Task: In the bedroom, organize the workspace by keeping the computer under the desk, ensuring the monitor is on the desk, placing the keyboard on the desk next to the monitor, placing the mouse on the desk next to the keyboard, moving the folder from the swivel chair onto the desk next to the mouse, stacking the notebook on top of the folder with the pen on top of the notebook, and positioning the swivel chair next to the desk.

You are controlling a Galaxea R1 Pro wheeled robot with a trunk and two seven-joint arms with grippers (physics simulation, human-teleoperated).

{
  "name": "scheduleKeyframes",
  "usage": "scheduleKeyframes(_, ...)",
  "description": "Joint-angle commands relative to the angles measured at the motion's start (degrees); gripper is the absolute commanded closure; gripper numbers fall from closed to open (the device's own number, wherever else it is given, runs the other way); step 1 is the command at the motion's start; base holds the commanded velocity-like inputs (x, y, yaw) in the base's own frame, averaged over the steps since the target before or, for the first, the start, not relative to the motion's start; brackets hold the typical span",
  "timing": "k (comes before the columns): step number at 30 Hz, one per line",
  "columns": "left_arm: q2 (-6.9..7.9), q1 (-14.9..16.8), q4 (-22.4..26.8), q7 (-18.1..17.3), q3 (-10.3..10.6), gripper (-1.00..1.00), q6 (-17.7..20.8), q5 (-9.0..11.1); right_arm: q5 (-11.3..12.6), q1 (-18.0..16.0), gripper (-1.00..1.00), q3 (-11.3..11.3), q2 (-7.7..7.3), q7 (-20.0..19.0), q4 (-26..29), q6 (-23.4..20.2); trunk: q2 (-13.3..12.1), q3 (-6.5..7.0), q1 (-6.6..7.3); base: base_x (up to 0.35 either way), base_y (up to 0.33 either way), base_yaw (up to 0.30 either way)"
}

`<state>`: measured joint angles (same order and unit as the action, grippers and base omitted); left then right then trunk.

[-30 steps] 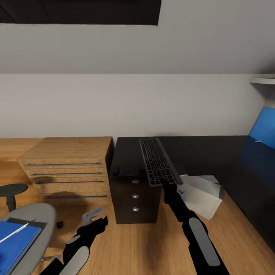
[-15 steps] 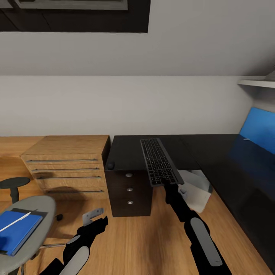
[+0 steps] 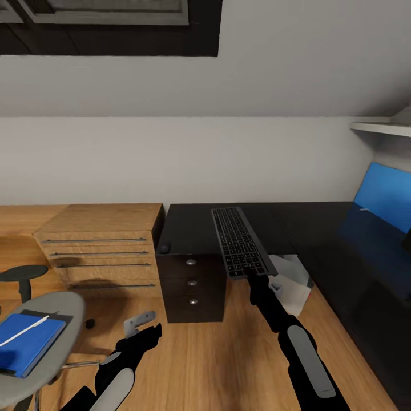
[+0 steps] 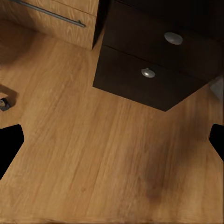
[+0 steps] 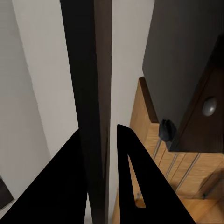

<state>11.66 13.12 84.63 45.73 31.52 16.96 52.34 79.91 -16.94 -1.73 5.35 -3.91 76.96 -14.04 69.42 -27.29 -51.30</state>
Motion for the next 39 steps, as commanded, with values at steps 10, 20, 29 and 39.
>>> scheduleKeyframes(10, 0.12, 0.06, 0.09, 0.4, 0.11, -1.0, 0.18, 0.28, 0.43, -0.03, 1.0, 0.06, 0.01, -0.22, 0.01, -0.29, -3.99, 1.74, 2.23, -0.162, -0.045, 0.0)
scheduleKeyframes(20, 0.12, 0.06, 0.09, 0.34, 0.11, -1.0, 0.18, 0.3, 0.42, 0.02, 1.0, 0.06, 0.01, -0.22, 1.65, -0.25, -8.0, 3.54, 4.43, -0.324, -0.001, 0.0)
scheduleKeyframes(29, 0.04, 0.06, 0.09, 0.4, 0.16, -1.0, 0.2, 0.25, 0.34, 0.41, 1.0, 0.13, 0.01, -0.15, 2.5, -0.2, -11.61, 5.15, 6.4, -0.333, -0.068, 0.0)
scheduleKeyframes(39, -0.06, 0.06, 0.09, 0.41, 0.28, -1.0, 0.27, 0.23, 1.09, 0.44, 1.0, 0.16, -0.81, -0.14, 2.58, -0.29, -15.62, 6.95, 8.6, -0.286, -0.235, 0.0)
